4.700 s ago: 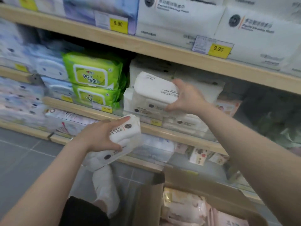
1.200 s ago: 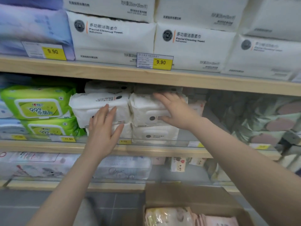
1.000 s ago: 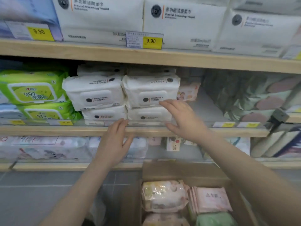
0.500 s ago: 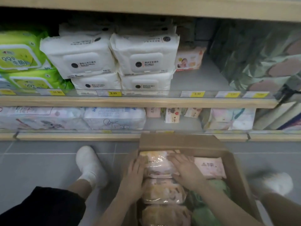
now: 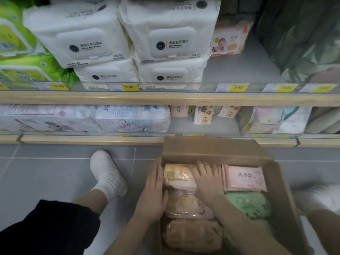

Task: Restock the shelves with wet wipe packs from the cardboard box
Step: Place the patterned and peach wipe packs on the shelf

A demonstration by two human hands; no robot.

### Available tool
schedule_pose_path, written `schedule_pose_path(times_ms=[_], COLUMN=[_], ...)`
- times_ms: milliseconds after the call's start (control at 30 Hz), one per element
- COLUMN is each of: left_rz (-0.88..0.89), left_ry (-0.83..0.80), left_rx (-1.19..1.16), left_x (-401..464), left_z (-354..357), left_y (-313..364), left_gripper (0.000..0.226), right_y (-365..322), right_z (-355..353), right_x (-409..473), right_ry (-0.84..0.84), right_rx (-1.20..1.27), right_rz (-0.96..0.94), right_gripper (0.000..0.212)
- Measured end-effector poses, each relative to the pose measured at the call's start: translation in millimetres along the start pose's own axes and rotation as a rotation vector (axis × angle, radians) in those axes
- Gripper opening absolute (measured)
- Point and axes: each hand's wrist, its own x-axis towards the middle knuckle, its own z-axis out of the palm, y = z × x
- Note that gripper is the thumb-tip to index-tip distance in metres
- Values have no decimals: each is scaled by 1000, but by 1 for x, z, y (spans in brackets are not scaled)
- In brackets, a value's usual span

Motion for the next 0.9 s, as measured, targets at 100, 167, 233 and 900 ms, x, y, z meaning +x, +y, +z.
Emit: schedule_pose_path(times_ms=[100,167,233,900], left_rz=[-28,-27,13,313], left_ry=[-44,-33,-40,-465], left_rx=[68,202,308,524], left_x=[1,1,3,23], left_z=[-1,-5,-6,97], left_y=[3,12,23,53], left_gripper=[81,79,75,85], right_y=[2,12,31,140], right_z=[-13,-24,-34,1], right_x=[6,0,-19,-129], right_ry=[-63,-74,-68,14], right_rx=[32,78,125,339], right_rz=[-35,12,80,601], right_gripper=[85,80,80,83])
